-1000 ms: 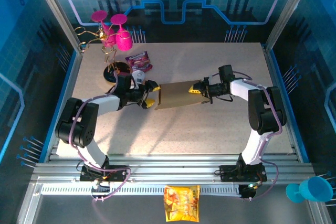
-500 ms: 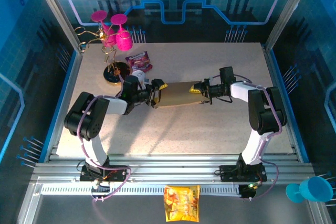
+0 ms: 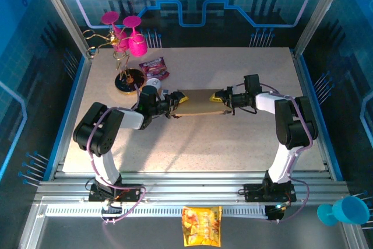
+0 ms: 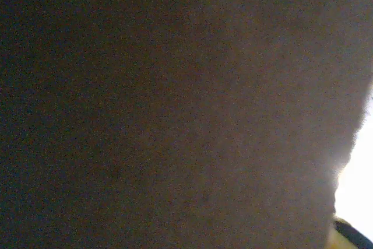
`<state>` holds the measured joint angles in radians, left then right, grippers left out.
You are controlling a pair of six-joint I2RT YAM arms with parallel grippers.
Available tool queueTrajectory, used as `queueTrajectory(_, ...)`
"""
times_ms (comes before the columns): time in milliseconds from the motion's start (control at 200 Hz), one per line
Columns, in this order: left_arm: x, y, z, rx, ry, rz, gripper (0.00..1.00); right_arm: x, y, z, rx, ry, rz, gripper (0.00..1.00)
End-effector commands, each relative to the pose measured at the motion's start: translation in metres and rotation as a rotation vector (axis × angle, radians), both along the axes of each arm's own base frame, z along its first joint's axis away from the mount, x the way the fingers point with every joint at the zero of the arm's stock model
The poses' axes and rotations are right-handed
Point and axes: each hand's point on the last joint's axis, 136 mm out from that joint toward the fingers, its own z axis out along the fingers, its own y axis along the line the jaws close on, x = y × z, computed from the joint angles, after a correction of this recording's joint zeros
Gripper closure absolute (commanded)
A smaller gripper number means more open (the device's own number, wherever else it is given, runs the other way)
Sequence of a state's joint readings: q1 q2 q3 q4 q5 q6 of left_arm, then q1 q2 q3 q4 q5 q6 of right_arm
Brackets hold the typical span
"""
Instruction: Fold the paper box
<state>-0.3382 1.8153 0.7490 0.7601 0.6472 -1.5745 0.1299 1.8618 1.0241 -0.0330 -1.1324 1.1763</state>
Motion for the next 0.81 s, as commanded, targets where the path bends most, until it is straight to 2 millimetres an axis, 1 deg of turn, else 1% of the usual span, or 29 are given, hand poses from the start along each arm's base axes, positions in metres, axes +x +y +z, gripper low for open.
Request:
queueTrajectory(0,-0.003,-0.006,0.004,-0.001,0.038,-0.005,0.49,-0.005,0.003,-0.005,-0.041,0.001,0.041,0.52)
queueTrajectory(55,-0.005,-0.006,0.003,0.011,0.07,-0.003,0.52,-0.005,0.002,-0.004,-0.064,-0.003,0.051,0.47)
queueTrajectory(115,-0.007,-0.004,0.0,0.023,0.114,0.004,0.54,-0.005,0.0,-0.003,-0.096,-0.007,0.06,0.36)
queueTrajectory(210,-0.01,-0.001,-0.002,0.026,0.184,0.026,0.65,-0.007,-0.004,0.001,-0.16,-0.03,0.084,0.19)
queueTrajectory(255,-0.013,0.001,-0.004,0.032,0.226,0.038,0.66,-0.007,-0.006,0.005,-0.183,-0.044,0.095,0.14)
queueTrajectory(330,-0.018,0.005,-0.007,0.056,0.287,0.047,0.64,-0.009,-0.009,0.012,-0.22,-0.063,0.118,0.07)
queueTrajectory(460,-0.024,0.01,-0.005,0.088,0.366,0.056,0.64,-0.014,-0.019,0.023,-0.296,-0.093,0.141,0.03)
queueTrajectory(590,-0.03,0.018,-0.005,0.097,0.438,0.083,0.64,-0.015,-0.033,0.032,-0.345,-0.114,0.121,0.02)
queueTrajectory(680,-0.034,0.025,-0.006,0.098,0.492,0.103,0.65,-0.011,-0.042,0.046,-0.359,-0.158,0.093,0.02)
queueTrajectory(801,-0.042,0.035,-0.014,0.073,0.575,0.156,0.66,-0.006,-0.051,0.066,-0.408,-0.253,0.084,0.03)
